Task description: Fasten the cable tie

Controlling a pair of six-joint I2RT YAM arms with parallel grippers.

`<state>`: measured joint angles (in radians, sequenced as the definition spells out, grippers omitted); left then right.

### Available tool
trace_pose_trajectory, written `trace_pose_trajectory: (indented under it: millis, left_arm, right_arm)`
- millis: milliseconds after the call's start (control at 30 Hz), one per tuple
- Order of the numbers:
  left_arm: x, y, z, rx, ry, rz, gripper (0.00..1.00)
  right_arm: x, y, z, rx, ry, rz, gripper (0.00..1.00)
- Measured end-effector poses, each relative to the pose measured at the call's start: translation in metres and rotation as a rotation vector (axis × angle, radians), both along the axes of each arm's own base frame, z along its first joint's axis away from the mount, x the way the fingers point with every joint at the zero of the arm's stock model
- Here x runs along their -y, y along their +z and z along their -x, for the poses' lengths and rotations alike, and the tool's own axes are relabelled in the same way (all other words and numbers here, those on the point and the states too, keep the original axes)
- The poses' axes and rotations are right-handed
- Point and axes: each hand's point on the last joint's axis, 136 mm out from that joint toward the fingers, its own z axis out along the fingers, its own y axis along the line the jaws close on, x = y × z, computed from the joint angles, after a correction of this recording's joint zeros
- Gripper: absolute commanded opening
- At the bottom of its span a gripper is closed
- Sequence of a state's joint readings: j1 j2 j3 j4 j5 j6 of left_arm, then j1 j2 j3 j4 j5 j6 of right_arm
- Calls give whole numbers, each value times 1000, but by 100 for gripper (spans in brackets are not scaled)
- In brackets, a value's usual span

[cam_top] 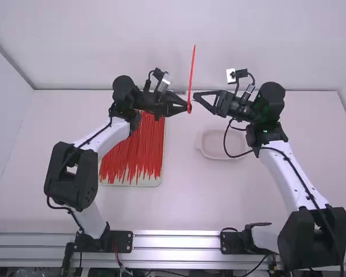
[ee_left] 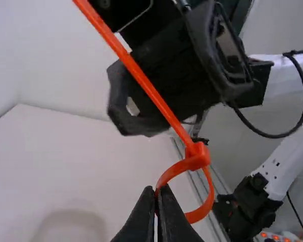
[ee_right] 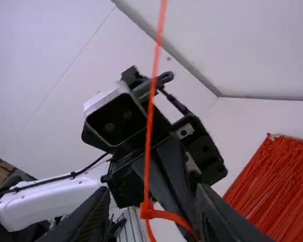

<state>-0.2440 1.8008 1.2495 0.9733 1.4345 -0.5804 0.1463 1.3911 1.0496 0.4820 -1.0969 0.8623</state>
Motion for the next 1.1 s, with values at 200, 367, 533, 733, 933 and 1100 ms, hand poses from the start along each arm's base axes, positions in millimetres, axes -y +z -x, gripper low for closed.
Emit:
trace_pose_trajectory:
  millis: [200, 367, 533, 733, 933, 1100]
  left_arm:
    - [2, 0, 0, -22, -1, -1, 3]
    - [2, 1, 1, -22, -2, -1, 2]
    - [3, 0, 3, -22, -16, -4, 2]
    - [11, -1, 14, -20, -62, -11, 3]
    - [12, -1, 15, -20, -65, -12, 4]
    - [12, -6, 6, -92, -26, -19, 99]
  right_arm:
    - [-14, 0, 8, 13, 39, 4, 38]
    - [-11, 0, 7, 16, 30, 5, 38]
    - [-11, 0, 6, 17, 27, 5, 38]
    - [-11, 0, 5, 14, 20, 4, 0]
    - [-11, 0, 4, -1, 16, -1, 0]
    - [-7, -12, 2, -59, 7, 19, 0]
